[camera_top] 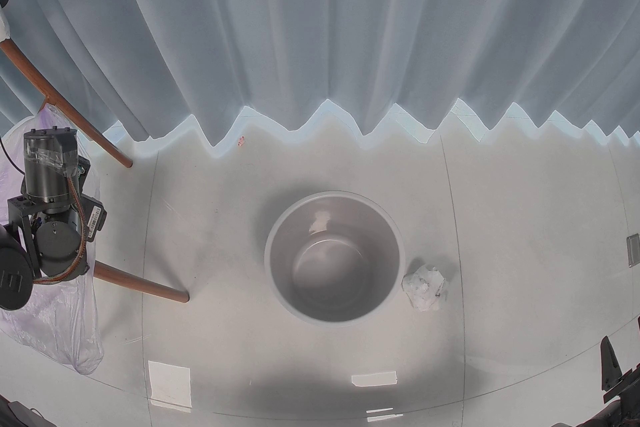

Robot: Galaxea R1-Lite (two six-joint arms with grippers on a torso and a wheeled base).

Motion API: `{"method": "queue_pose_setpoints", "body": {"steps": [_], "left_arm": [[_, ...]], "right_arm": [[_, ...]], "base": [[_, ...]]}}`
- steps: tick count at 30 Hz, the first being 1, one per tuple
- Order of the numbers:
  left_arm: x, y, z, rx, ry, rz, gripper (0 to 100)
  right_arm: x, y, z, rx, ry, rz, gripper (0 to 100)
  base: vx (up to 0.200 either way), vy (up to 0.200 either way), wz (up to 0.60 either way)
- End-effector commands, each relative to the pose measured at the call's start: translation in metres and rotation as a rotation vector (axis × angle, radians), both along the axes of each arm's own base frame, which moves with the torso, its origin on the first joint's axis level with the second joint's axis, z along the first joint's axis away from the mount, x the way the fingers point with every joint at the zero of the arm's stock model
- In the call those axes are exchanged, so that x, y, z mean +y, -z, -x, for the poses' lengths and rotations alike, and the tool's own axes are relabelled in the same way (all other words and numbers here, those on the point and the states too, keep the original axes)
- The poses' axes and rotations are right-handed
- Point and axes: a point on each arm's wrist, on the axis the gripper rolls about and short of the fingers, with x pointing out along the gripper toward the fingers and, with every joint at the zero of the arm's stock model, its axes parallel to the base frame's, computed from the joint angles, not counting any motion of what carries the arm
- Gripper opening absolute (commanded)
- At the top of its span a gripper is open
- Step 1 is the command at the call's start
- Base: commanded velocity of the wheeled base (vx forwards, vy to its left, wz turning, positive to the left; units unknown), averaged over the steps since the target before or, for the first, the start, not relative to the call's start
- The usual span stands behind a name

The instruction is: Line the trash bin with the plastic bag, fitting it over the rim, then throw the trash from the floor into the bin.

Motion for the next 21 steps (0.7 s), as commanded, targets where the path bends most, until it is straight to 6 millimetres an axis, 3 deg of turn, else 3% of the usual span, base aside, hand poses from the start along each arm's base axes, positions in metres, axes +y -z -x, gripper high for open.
{"method": "queue_pose_setpoints", "body": {"steps": [1, 12, 14, 21], "left_arm": [[0.000, 0.003, -0.004, 0.008, 0.000, -0.002, 0], [0.002, 0.008, -0.001, 0.010, -0.005, -0.002, 0], [0.003, 0.014, 0.004, 0.022, -0.007, -0.005, 0], [0.008, 0.000, 0.031, -0.046, 0.014, 0.016, 0]], "right_arm": [[0.000, 0.005, 0.000, 0.000, 0.000, 0.000, 100], [0.000, 0.005, 0.000, 0.000, 0.000, 0.000, 100], [0.000, 0.005, 0.000, 0.000, 0.000, 0.000, 100], [0.000, 0.005, 0.000, 0.000, 0.000, 0.000, 100]], "base": [[0.000, 0.000, 0.00], [0.000, 0.000, 0.00], [0.000, 0.000, 0.00], [0.000, 0.000, 0.00]]}}
